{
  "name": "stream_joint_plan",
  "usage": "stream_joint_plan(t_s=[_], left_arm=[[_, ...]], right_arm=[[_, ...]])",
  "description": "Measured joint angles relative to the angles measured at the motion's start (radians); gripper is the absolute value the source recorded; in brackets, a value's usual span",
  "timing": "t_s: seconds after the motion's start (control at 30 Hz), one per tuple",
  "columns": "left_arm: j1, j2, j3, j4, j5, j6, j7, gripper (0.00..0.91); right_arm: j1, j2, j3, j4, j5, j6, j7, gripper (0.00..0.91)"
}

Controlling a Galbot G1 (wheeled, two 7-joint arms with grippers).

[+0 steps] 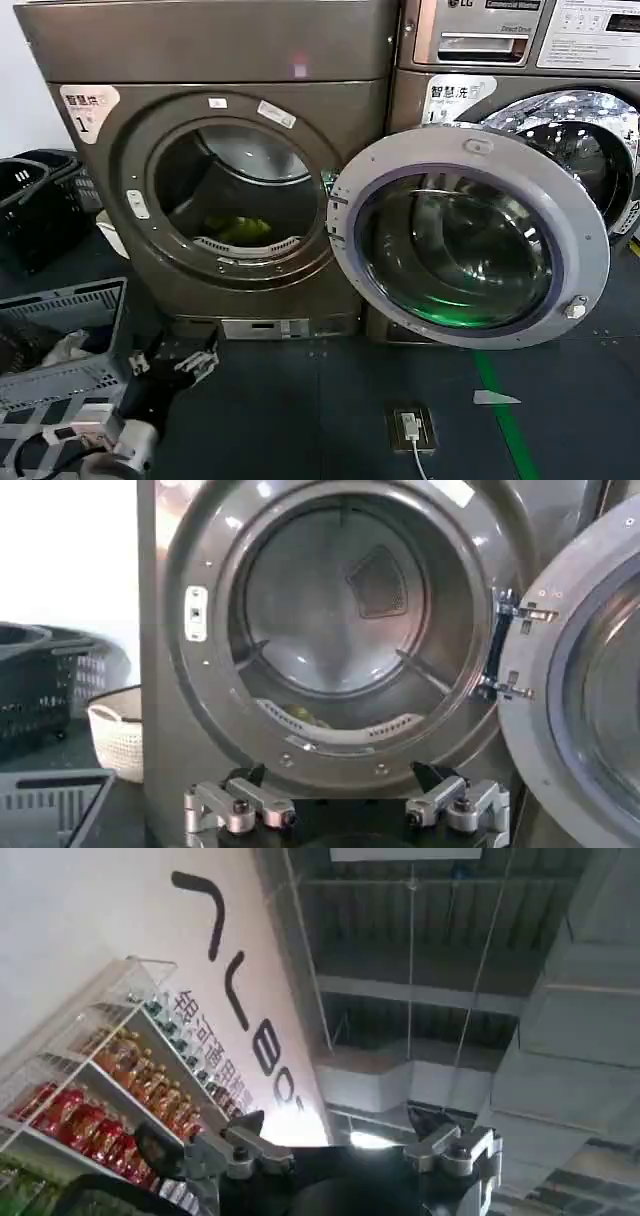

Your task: Grasp the clothes from the dryer.

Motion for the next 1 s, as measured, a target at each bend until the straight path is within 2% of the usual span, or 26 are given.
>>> stream_joint_plan(t_s=[1.0], left_arm=[[-0.020,0.008,0.017,0.013,0.031,-0.014,0.008,0.907]], right_arm=[[-0.023,0.000,0.014,0.005,0.027,0.011,-0.003,0.907]])
